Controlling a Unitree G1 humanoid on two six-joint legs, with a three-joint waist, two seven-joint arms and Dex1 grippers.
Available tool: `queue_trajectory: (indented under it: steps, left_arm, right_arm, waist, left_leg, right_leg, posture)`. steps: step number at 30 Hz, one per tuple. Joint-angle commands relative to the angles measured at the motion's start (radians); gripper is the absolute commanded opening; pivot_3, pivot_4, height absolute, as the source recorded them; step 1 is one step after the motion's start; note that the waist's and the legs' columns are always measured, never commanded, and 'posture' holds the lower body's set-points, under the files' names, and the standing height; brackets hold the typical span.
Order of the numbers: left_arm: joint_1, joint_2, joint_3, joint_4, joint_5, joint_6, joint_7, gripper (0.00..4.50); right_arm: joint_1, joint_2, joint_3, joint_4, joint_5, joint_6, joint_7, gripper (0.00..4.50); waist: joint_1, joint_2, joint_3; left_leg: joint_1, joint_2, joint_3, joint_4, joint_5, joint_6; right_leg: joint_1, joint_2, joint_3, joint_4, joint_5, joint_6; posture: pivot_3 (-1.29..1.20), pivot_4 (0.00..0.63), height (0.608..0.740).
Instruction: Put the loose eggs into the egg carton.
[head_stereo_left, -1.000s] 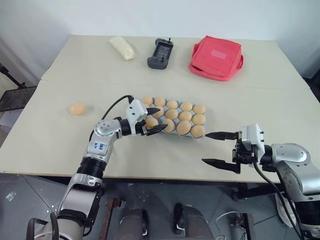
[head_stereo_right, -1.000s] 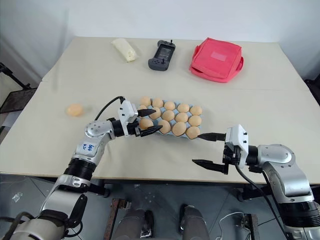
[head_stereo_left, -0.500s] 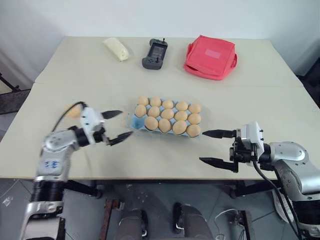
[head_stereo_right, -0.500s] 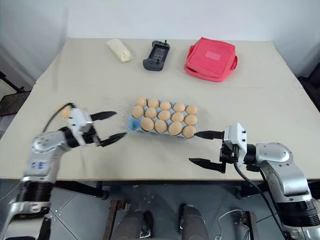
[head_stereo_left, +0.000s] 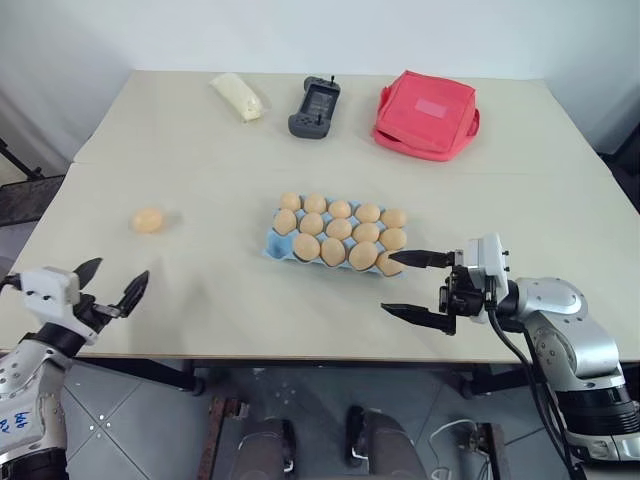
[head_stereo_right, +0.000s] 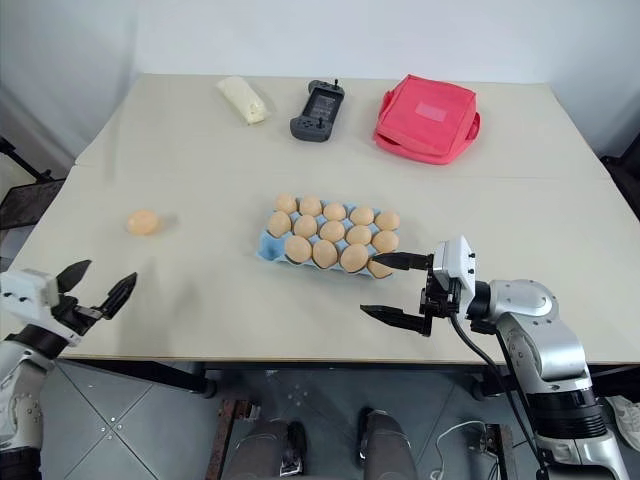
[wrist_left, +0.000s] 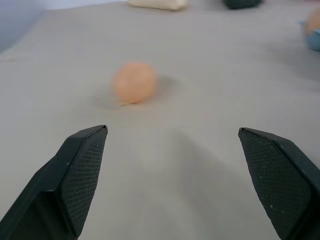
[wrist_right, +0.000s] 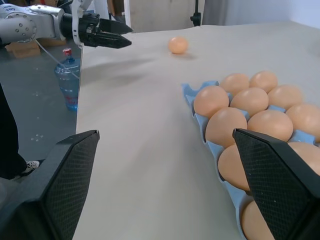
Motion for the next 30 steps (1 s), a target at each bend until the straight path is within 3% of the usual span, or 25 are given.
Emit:
queue_trajectory:
  steps: [1,9,17,21,30]
  left_arm:
    - [-0.006,-0.008,0.030,-0.047,-0.037,0.044,0.059,4.47]
    - [-0.232,0.054,-0.062,0.137,0.034,0.004,0.091,4.47]
    - [-0.619,0.148,-0.177,0.653,0.161,-0.093,0.113,4.47]
    - [-0.768,0.155,-0.235,0.880,0.192,-0.117,0.031,4.47]
    - [-0.866,0.131,-0.300,1.073,0.242,-0.155,-0.002,4.47]
  right_arm:
    - [-0.021,-0.002,-0.011,0.000,-0.002,-0.024,0.005,4.50]
    - [-0.021,-0.014,-0.003,0.001,-0.002,-0.008,0.006,4.50]
    - [-0.030,-0.003,0.007,-0.003,-0.009,-0.008,-0.004,4.50]
    - [-0.035,0.011,0.006,-0.007,-0.010,-0.018,-0.019,4.50]
    - [-0.034,0.057,-0.008,-0.038,0.008,-0.017,-0.077,4.50]
  waist:
    - [0.000,0.000,0.000]
    - [0.001,0.000,0.000]
    - [-0.002,-0.001,0.000]
    - [-0.002,-0.001,0.000]
    - [-0.003,-0.002,-0.001]
  left_leg:
    - [0.000,0.000,0.000,0.000,0.000,0.000]
    - [0.000,0.000,0.000,-0.001,0.000,0.000]
    - [0.000,0.000,0.003,-0.001,0.000,-0.001]
    - [0.000,0.000,0.006,-0.001,0.005,0.000]
    - [-0.001,0.000,0.012,0.000,0.004,0.001]
  right_leg:
    - [0.000,0.000,0.000,0.000,0.000,0.000]
    - [0.000,0.000,-0.001,0.000,0.000,0.000]
    - [-0.001,0.001,-0.003,0.001,0.000,0.001]
    - [-0.001,0.001,-0.014,0.004,0.001,0.002]
    - [-0.003,0.000,-0.022,0.003,0.001,0.002]
  posture:
    - [0.00,0.150,0.740]
    - [0.00,0.150,0.740]
    - [0.00,0.150,0.740]
    - [0.00,0.150,0.740]
    - [0.00,0.150,0.740]
